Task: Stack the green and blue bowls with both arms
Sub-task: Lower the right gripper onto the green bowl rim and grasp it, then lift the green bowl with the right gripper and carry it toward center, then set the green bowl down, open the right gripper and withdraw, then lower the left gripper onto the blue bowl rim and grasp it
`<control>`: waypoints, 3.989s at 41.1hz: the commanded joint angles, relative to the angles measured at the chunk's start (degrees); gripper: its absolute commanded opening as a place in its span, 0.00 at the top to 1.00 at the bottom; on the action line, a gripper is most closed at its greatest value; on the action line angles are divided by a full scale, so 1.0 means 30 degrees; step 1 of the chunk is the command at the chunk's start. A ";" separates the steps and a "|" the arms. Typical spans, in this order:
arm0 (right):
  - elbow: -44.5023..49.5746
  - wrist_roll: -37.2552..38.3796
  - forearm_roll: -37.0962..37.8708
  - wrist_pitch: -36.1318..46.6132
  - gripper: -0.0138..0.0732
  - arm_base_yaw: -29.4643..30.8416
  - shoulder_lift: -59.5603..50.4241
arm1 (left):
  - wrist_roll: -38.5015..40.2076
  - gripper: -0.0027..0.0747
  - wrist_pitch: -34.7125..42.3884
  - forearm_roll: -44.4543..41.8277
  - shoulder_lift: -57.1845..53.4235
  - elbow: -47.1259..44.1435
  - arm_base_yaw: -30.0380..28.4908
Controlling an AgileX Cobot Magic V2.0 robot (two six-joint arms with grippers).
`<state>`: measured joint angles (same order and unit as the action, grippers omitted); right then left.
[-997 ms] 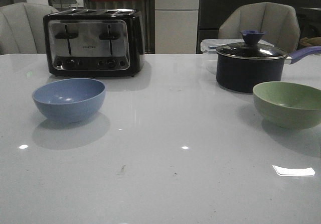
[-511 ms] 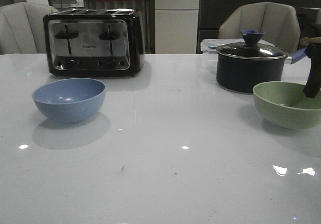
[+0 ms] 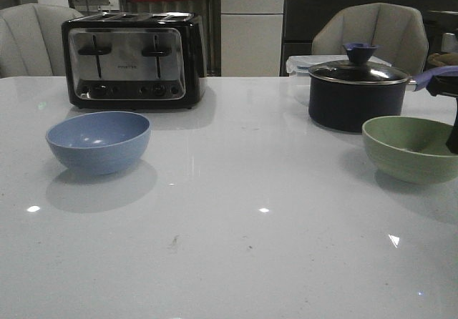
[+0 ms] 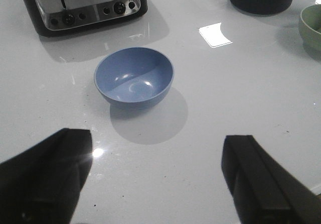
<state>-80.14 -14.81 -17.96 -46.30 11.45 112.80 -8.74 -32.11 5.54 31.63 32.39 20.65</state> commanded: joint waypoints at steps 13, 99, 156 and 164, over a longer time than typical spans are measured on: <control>-0.1223 -0.0479 -0.0128 -0.0332 0.77 -0.0594 -0.2176 | 0.0034 0.22 0.1539 0.0191 0.0158 0.0581 0.0144; 0.1944 -0.1300 0.0601 0.0866 0.35 -1.1961 -1.0642 | 0.0034 0.22 0.1539 0.0191 0.0158 0.0581 0.0144; 1.2152 -0.1300 0.0601 0.1140 0.35 -1.1961 -2.3275 | 0.0203 0.22 -0.4207 -0.1623 1.1812 0.8357 -0.0324; 1.2152 -0.1300 0.0601 0.1140 0.35 -1.1961 -2.3275 | 0.0168 0.22 -0.4482 0.0398 1.6819 1.0924 -0.2796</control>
<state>-42.02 -17.92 -15.33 -46.29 -24.43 43.33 -8.74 -47.33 3.42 78.35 60.78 14.89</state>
